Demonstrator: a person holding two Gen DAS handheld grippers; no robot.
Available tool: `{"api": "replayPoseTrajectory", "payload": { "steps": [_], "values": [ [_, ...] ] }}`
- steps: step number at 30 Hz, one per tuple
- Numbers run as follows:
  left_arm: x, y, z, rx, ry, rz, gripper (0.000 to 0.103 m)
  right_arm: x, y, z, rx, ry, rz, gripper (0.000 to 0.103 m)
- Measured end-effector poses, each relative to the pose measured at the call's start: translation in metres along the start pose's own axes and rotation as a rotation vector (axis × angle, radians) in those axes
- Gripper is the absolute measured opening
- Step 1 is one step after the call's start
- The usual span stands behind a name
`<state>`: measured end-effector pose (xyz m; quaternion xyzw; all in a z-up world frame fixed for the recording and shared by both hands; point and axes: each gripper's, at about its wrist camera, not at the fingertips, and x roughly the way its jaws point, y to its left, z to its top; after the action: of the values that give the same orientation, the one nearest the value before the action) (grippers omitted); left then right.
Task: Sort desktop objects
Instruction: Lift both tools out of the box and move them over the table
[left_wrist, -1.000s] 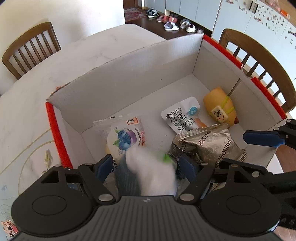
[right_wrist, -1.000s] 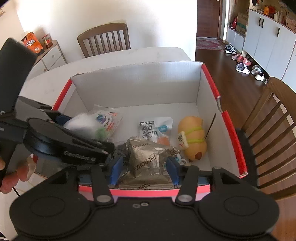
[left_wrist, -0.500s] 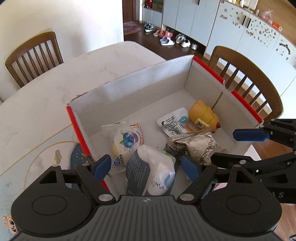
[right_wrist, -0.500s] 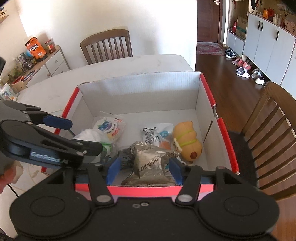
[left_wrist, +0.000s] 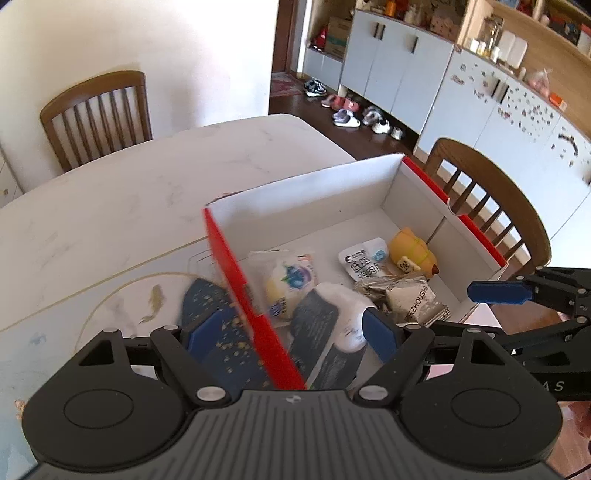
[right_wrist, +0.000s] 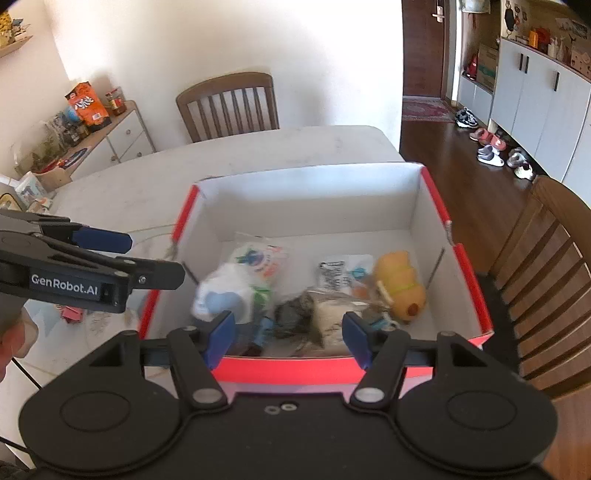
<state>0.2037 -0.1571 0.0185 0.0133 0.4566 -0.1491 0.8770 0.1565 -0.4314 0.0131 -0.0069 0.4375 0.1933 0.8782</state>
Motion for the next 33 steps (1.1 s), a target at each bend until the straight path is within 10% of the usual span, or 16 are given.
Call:
{"api": "replayPoseTrajectory", "payload": {
  "steps": [17, 33],
  "values": [
    [-0.052, 0.088, -0.049, -0.051, -0.04, 0.055, 0.083, 0.016, 0.095, -0.002, -0.046, 0.005, 0.06, 0.066],
    [-0.072, 0.187, -0.095, -0.127, -0.045, 0.11, 0.09, 0.05, 0.191, -0.012, -0.115, 0.024, 0.107, 0.091]
  ]
}}
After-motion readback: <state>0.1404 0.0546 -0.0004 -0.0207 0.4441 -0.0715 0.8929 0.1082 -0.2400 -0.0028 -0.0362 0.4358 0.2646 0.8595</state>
